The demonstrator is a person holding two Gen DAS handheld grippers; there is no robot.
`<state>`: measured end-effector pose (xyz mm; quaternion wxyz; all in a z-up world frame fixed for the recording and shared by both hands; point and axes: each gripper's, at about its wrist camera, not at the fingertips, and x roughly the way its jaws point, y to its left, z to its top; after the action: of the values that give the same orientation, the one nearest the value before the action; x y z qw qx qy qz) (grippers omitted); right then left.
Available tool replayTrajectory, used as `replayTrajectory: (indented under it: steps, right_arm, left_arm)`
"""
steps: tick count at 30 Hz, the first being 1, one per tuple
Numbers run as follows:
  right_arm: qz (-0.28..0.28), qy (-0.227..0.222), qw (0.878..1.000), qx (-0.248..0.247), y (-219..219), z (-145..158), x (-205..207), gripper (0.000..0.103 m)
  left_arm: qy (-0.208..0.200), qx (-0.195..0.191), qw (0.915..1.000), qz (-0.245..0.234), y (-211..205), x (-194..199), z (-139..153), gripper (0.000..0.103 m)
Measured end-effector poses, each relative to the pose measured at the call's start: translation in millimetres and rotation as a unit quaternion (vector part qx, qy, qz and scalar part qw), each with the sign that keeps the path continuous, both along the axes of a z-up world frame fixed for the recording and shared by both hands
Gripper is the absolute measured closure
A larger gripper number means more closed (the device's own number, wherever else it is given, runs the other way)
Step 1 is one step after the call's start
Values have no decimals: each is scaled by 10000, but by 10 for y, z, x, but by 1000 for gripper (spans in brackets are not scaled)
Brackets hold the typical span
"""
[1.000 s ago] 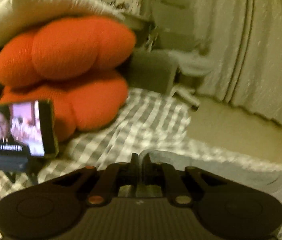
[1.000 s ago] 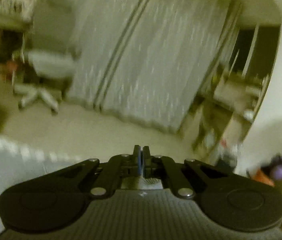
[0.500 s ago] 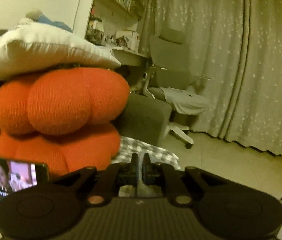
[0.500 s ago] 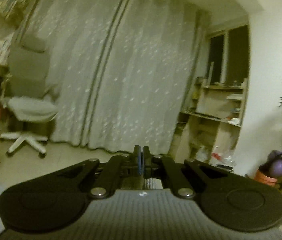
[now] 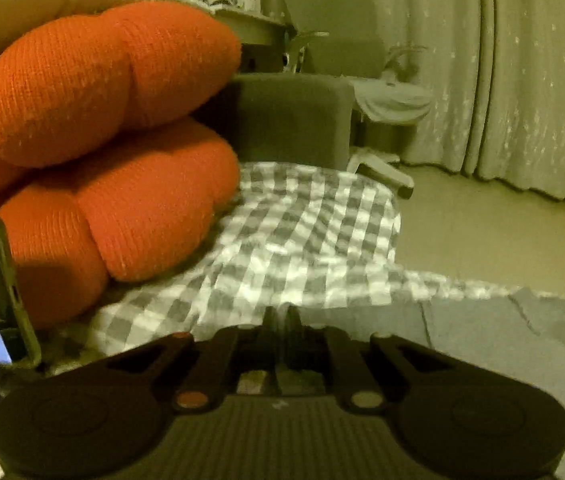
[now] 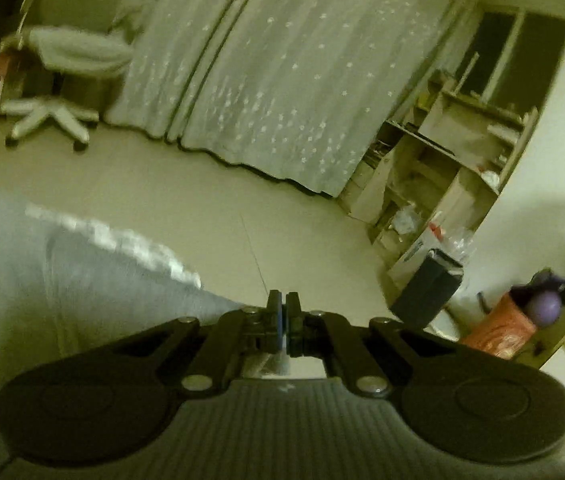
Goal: Fold clothes
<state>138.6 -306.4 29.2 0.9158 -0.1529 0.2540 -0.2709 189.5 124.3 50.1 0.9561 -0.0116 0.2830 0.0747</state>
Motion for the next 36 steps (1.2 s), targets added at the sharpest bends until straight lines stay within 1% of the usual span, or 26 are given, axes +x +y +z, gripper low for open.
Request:
replayTrajectory:
  steps: [1, 3, 5, 6, 8, 10, 12, 13, 14, 16, 18, 19, 21, 23, 24, 26, 27, 28, 29, 30, 31, 32, 33, 34, 35, 36]
  right_arm:
    - [10, -116, 9999, 89, -19, 72, -15, 102]
    - [6, -268, 9996, 113, 7, 155, -34, 102]
    - [-24, -365, 9993, 112, 13, 203, -23, 102]
    - [-47, -334, 9994, 100, 19, 177, -24, 102]
    - [-92, -261, 9996, 74, 31, 120, -26, 102]
    - [-211, -154, 9995, 177, -35, 50, -23, 102]
    - [-283, -100, 9989, 373, -101, 21, -41, 102]
    - [-274, -164, 9984, 468, -123, 49, -55, 102]
    - [-264, -232, 9978, 560, -145, 78, -70, 102]
    - [-115, -455, 9975, 521, -78, 166, -114, 102]
    - [96, -930, 9947, 429, 44, 306, -192, 102]
    - [184, -1235, 9912, 442, 110, 401, -233, 102]
    - [289, -1711, 9841, 378, 240, 515, -312, 102]
    - [391, -2116, 9763, 235, 348, 601, -381, 102]
    - [364, -2082, 9773, 162, 357, 587, -363, 102]
    - [359, -1307, 9905, 242, 356, 417, -172, 98]
    - [265, -578, 9974, 345, 323, 226, -38, 102]
    - [165, 173, 9987, 449, 288, 28, 98, 102]
    - [56, 473, 9981, 395, 256, -106, 125, 102]
    - [-53, 748, 9966, 332, 224, -237, 145, 98]
    - [-39, 729, 9967, 348, 193, -220, 123, 95]
    - [-18, 694, 9969, 369, 162, -196, 99, 87]
    - [-59, 507, 9975, 491, 118, -103, 54, 68]
    - [-43, 328, 9973, 663, 77, -9, 14, 47]
    - [-23, 150, 9964, 837, 36, 84, -27, 44]
    - [34, 86, 9956, 935, 23, 143, -35, 44]
  left_arm:
    - [-86, -16, 10000, -24, -11, -9, 46, 99]
    - [-275, -74, 9996, -53, -43, -19, 152, 99]
    - [-359, -100, 9993, -72, -92, -10, 200, 99]
    - [-369, -75, 9993, -64, -102, 0, 204, 99]
    - [-316, -16, 9995, -47, -97, 16, 153, 99]
    - [-210, 53, 9998, -6, -73, 34, 55, 99]
    - [-97, -42, 9999, 47, -14, 58, -10, 99]
    - [-68, -122, 9999, 76, 18, 69, -19, 99]
    - [-132, -184, 9997, 84, 33, 70, 18, 99]
    - [-345, -295, 9989, 81, 43, 64, 135, 99]
    - [-603, -371, 9974, 94, 43, 49, 262, 99]
    - [-775, -376, 9962, 115, 31, 33, 335, 101]
    - [-972, -252, 9948, 186, 17, 35, 420, 101]
    - [-818, -106, 9964, 175, 7, 71, 343, 101]
    - [-710, -33, 9973, 161, 2, 91, 290, 101]
    - [-308, 33, 9994, 140, 5, 126, 106, 101]
    - [-44, -45, 9998, 184, 50, 155, 32, 101]
    - [144, -258, 9993, 241, 128, 173, 2, 100]
    - [184, -462, 9984, 287, 208, 166, 25, 100]
    - [176, -643, 9972, 330, 287, 151, 66, 98]
    - [129, -717, 9965, 414, 350, 136, 119, 98]
    - [93, -718, 9965, 416, 374, 121, 175, 97]
    - [71, -710, 9968, 370, 385, 106, 229, 90]
    - [49, -701, 9970, 324, 395, 91, 282, 78]
    - [105, -693, 9973, 214, 379, 90, 310, 70]
    - [213, -649, 9977, 24, 331, 102, 310, 58]
